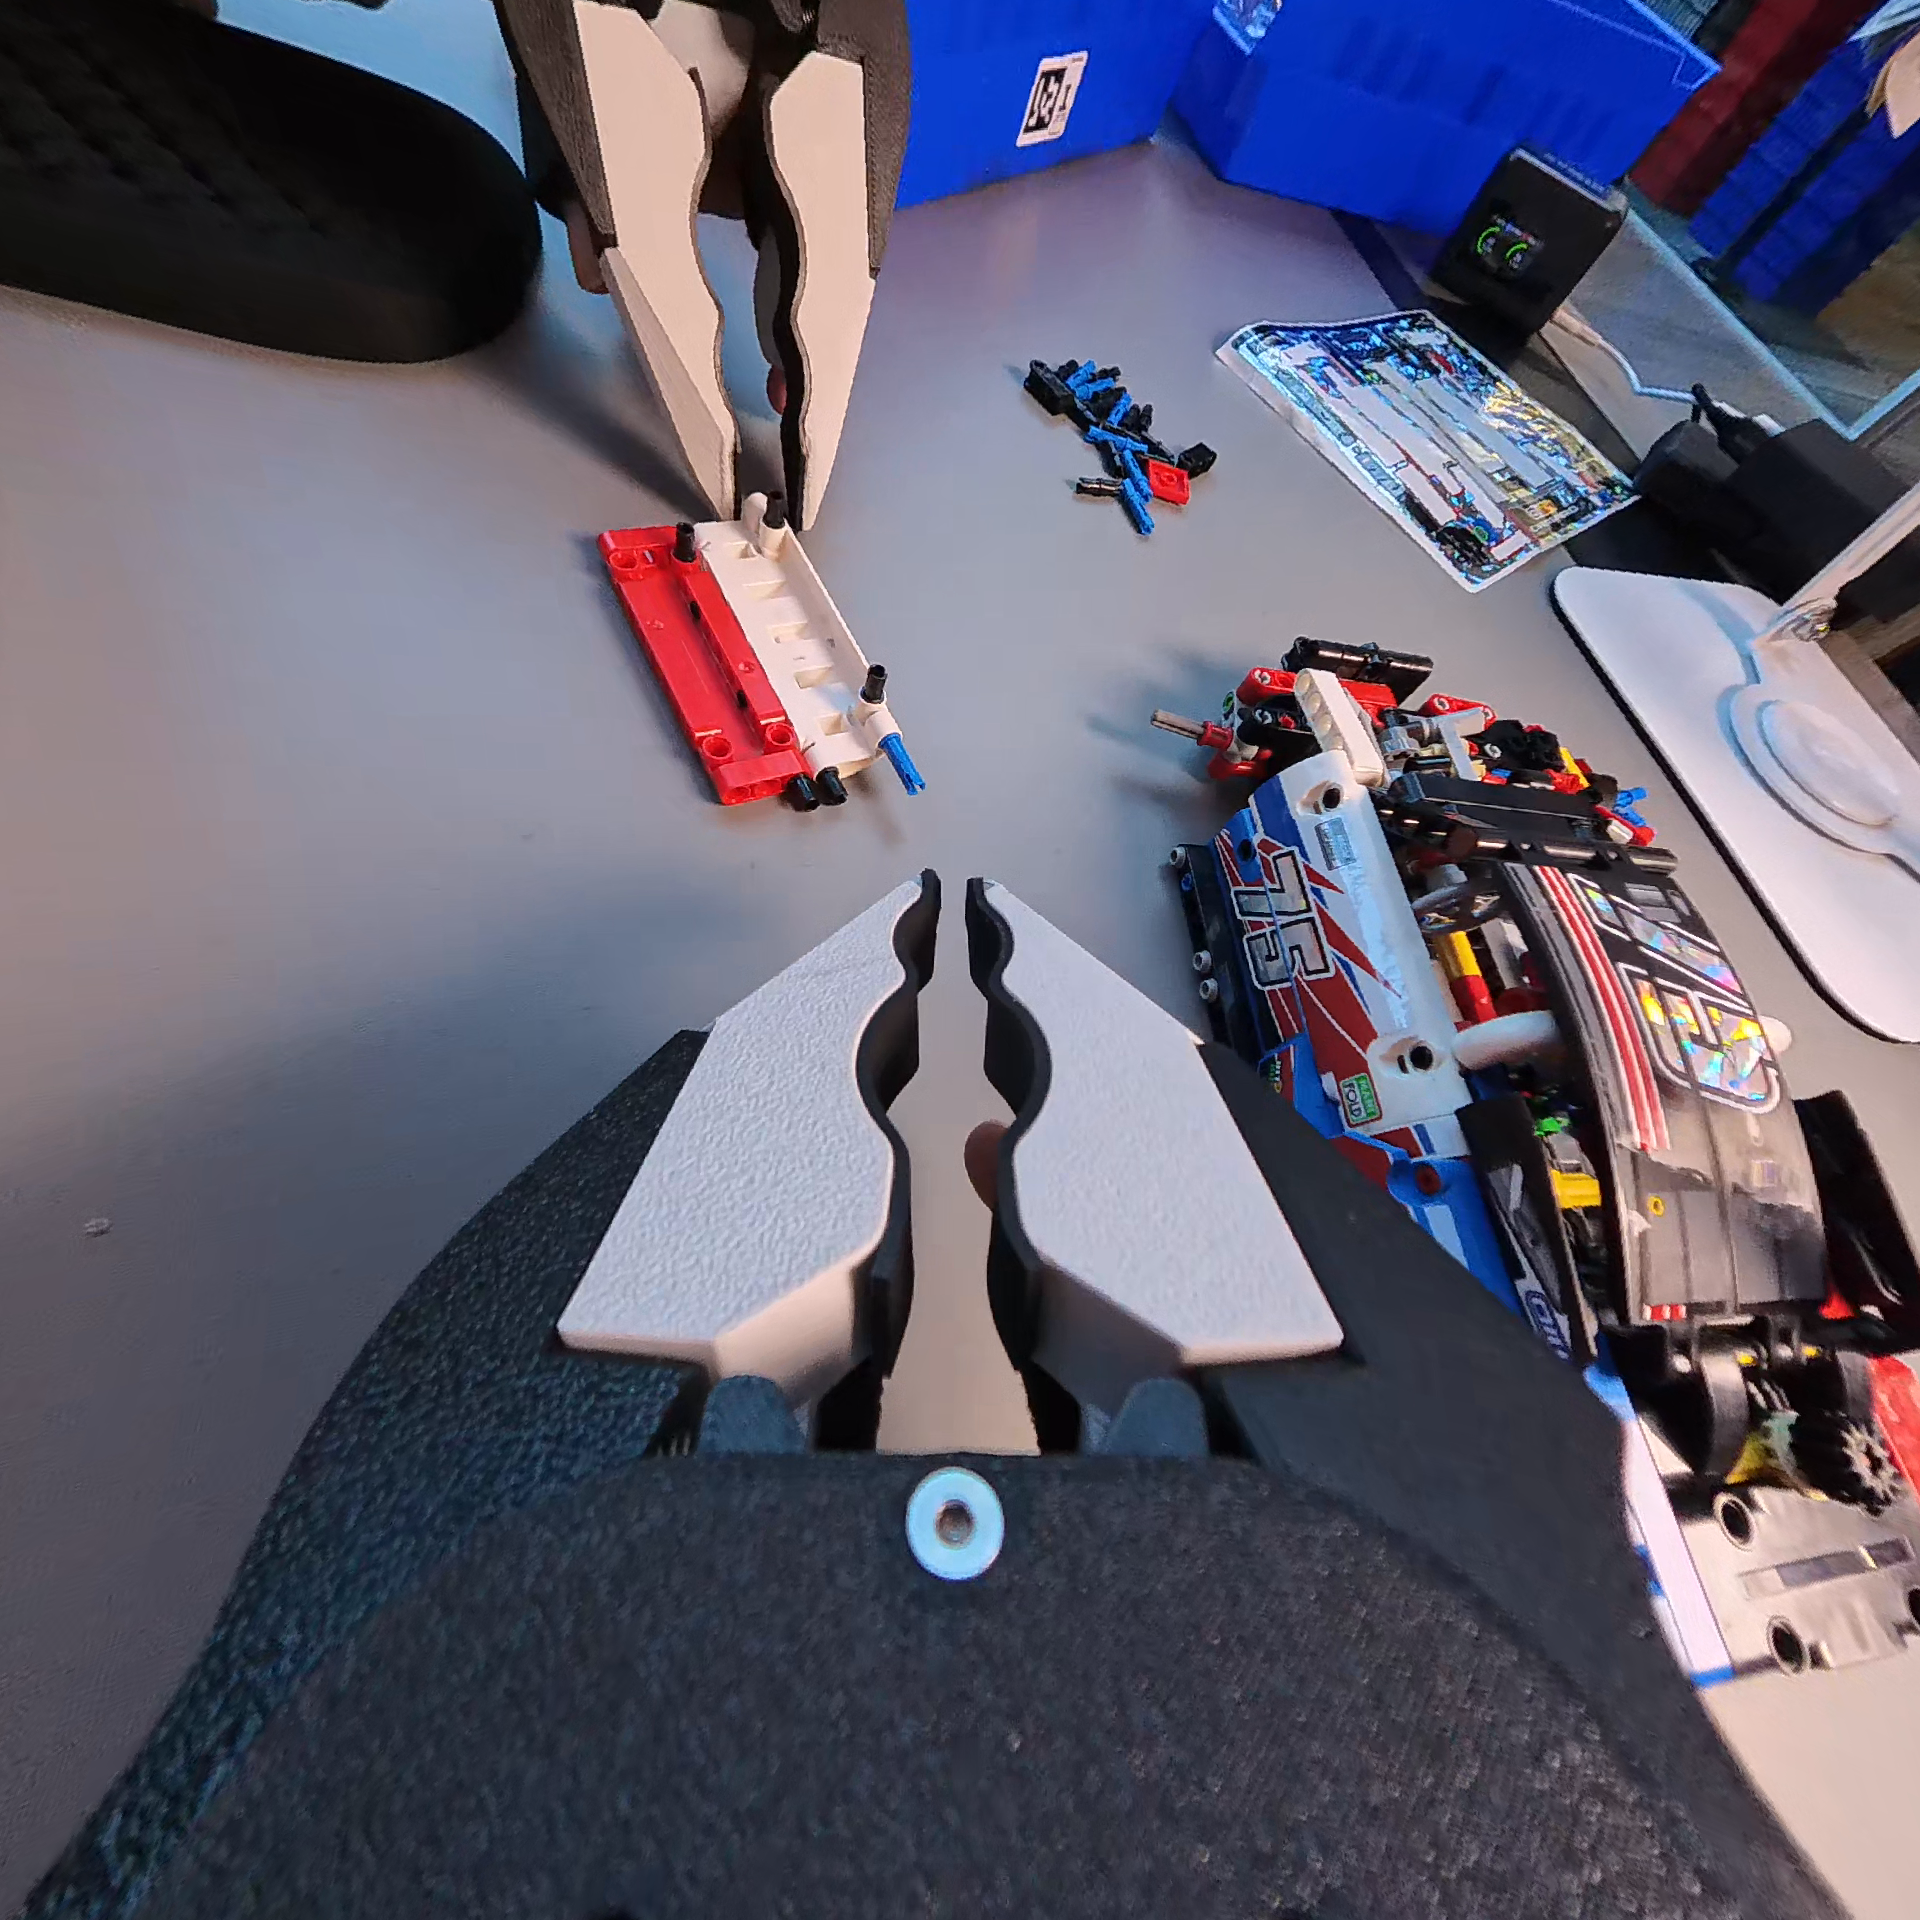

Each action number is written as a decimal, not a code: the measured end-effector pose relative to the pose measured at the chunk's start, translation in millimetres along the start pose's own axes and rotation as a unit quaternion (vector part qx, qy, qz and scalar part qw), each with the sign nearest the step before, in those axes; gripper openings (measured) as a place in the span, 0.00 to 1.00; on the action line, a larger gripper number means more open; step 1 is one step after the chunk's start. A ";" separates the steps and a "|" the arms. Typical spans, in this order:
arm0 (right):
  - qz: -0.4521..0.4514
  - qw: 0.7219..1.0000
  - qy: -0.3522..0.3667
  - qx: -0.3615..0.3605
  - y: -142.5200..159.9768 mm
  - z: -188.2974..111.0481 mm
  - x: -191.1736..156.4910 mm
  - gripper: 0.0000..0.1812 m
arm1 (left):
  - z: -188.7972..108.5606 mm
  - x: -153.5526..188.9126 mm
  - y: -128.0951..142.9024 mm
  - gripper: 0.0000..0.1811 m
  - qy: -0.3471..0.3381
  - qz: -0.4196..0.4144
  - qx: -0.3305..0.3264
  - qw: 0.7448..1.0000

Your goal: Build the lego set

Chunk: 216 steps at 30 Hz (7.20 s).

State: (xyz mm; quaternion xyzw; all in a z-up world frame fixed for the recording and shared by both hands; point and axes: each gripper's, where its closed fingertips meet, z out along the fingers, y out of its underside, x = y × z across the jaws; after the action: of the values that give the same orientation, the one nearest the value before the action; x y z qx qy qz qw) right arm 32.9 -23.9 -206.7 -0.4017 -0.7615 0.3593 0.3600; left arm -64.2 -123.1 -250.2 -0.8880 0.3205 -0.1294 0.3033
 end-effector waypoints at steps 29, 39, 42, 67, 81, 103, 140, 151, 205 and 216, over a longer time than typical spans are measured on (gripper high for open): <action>-0.097 0.978 -0.022 0.185 -94.6 -14.7 -46.3 0.01 | -33.0 65.4 -138.7 0.02 0.021 0.151 0.229 0.962; 0.007 0.971 -0.099 0.216 -99.6 -20.5 -52.1 0.00 | -34.7 72.5 -141.0 0.02 0.040 0.137 0.268 0.953; 0.055 0.961 -0.115 0.245 -106.0 -23.7 -50.4 0.01 | -41.0 72.9 -145.5 0.02 0.055 0.112 0.306 0.944; -0.102 0.960 0.112 0.237 -120.4 -24.4 -17.0 0.05 | -58.8 49.5 -171.6 0.00 0.285 -0.261 0.480 0.787; -0.090 0.969 0.084 0.215 -108.1 -22.7 -12.7 0.01 | -53.8 44.0 -162.7 0.07 0.302 -0.289 0.455 0.786; -0.147 0.967 0.073 0.194 -104.2 -20.0 -24.7 0.04 | -44.5 51.3 -158.7 0.01 0.323 -0.299 0.419 0.794; -0.077 0.979 0.051 0.183 -84.3 -30.5 1.0 0.01 | -37.5 3.5 -118.3 0.25 0.069 -0.158 0.314 0.934; -0.039 0.991 0.026 0.122 -44.7 -21.7 8.1 0.01 | 33.5 18.5 -45.4 0.35 0.004 -0.059 -0.002 0.998; 0.496 0.808 -0.299 0.105 -36.3 -7.8 -32.7 0.00 | 2.1 38.1 -113.9 0.26 -0.165 0.222 0.261 0.925; 0.419 0.872 -0.217 0.131 -40.0 -15.5 -11.3 0.07 | -8.6 26.3 -120.0 0.26 -0.197 0.215 0.268 0.919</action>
State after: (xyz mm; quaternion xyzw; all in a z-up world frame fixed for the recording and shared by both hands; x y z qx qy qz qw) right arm 36.5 -46.4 -168.7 -0.5443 -0.5267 0.6510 0.0502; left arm 11.0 -70.8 -167.9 -0.6912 0.3907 0.0351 0.6070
